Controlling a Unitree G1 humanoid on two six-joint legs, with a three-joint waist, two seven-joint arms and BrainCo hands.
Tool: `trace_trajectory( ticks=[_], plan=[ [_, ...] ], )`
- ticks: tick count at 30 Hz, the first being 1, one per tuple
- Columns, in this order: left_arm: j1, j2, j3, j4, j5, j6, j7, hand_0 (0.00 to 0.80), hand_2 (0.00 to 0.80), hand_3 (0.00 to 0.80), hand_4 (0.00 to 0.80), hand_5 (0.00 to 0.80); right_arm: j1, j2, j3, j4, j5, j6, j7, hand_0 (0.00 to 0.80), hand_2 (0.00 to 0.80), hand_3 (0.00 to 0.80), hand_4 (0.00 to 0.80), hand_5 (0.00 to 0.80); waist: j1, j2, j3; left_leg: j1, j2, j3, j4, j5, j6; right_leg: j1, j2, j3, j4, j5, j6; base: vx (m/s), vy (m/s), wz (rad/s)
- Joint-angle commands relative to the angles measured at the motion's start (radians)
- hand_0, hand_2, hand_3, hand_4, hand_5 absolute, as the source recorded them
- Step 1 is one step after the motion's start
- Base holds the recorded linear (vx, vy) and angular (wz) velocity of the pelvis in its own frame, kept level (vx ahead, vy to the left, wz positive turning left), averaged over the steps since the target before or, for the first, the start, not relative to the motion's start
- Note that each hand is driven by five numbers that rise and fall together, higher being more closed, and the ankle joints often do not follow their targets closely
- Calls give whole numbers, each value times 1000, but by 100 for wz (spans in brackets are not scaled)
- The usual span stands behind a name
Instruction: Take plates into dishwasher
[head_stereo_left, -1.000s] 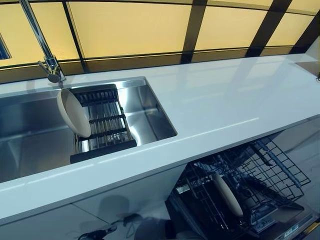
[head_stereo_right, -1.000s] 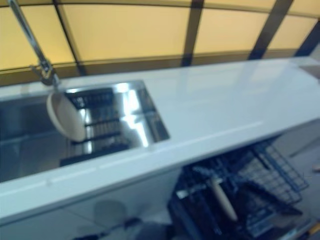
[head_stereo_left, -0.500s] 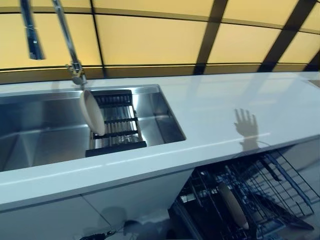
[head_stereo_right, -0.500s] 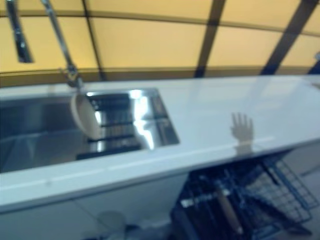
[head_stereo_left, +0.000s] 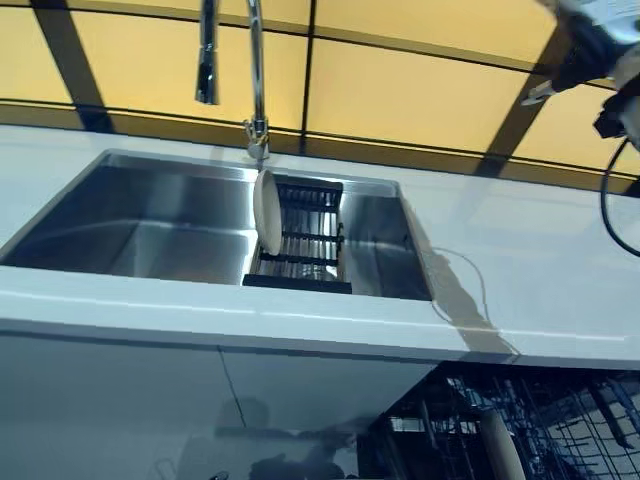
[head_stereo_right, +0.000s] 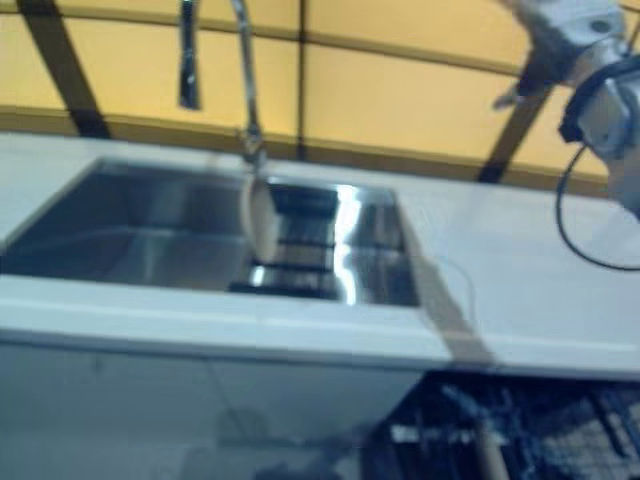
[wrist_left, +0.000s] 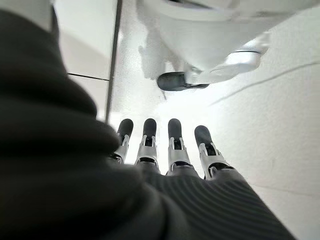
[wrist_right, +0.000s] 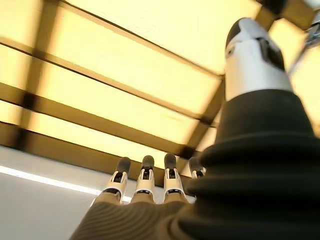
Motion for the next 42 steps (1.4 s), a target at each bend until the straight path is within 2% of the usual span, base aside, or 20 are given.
trace_trajectory(
  ticks=[1,5,11,14,27,42],
  plan=[
    [-72,42,-36,-24,-26,4,19,0,0,0,0,0,-238,-38,100,12,-131,43,-56,0,0,0,0,0,55,-36,94,-69,-13,-70,-4,0,13,7,-31,-9,3,-6,76,-162,-42,47],
    [-89,56,-46,-28,-47,6,23,0,0,0,0,0,-306,-5,160,23,-176,85,-70,0,0,0,0,0,79,-28,149,-138,-24,-111,-4,28,12,-40,-30,-31,3,2,74,-103,-17,33],
    [-89,66,-52,-39,-66,-11,7,0,0,0,0,0,-412,53,249,73,-167,127,-75,0,0,0,0,0,99,-4,195,-192,-37,-138,-4,51,12,-81,-40,-55,3,13,74,-43,31,23],
    [-86,61,-64,-47,-83,-22,3,0,0,0,0,0,-440,79,268,93,-172,125,-89,0,0,0,0,0,104,7,209,-206,-43,-145,-4,55,12,-93,-46,-63,3,16,75,-13,63,11],
    [-96,72,-60,-63,-104,-32,-3,0,0,0,0,0,-434,120,264,20,-264,110,-63,0,0,0,0,0,101,6,255,-228,-42,-127,-4,53,16,-124,-53,-62,3,30,87,-2,13,2],
    [-106,57,-48,-53,-91,-39,-1,0,0,0,0,0,-324,164,213,-116,-192,26,29,0,0,0,0,0,104,-1,243,-207,-39,-121,-4,40,14,-108,-49,-60,3,18,84,0,0,0]
  ],
)
